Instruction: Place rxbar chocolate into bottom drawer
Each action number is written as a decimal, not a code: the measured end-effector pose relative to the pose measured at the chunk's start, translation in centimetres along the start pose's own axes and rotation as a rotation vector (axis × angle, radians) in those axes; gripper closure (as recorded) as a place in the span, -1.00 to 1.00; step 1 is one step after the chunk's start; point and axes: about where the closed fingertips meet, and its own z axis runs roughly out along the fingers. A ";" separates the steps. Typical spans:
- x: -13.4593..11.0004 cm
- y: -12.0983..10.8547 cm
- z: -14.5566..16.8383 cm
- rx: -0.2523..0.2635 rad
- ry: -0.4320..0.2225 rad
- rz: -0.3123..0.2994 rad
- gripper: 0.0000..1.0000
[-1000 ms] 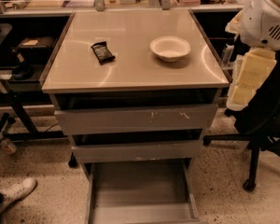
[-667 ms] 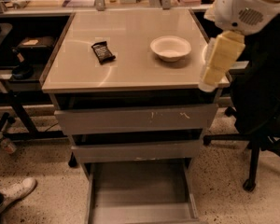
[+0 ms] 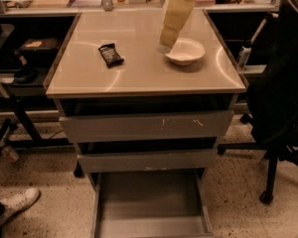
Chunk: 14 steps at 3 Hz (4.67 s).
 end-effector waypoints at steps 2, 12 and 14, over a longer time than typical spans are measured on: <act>-3.6 -1.1 0.0 0.018 -0.086 -0.033 -1.00; -12.8 -10.1 24.2 -0.198 -0.170 0.199 -1.00; -13.2 -9.8 28.3 -0.217 -0.111 0.224 -1.00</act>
Offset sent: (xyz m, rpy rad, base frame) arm 0.0167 0.0376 0.0032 0.0923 -0.0013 0.0674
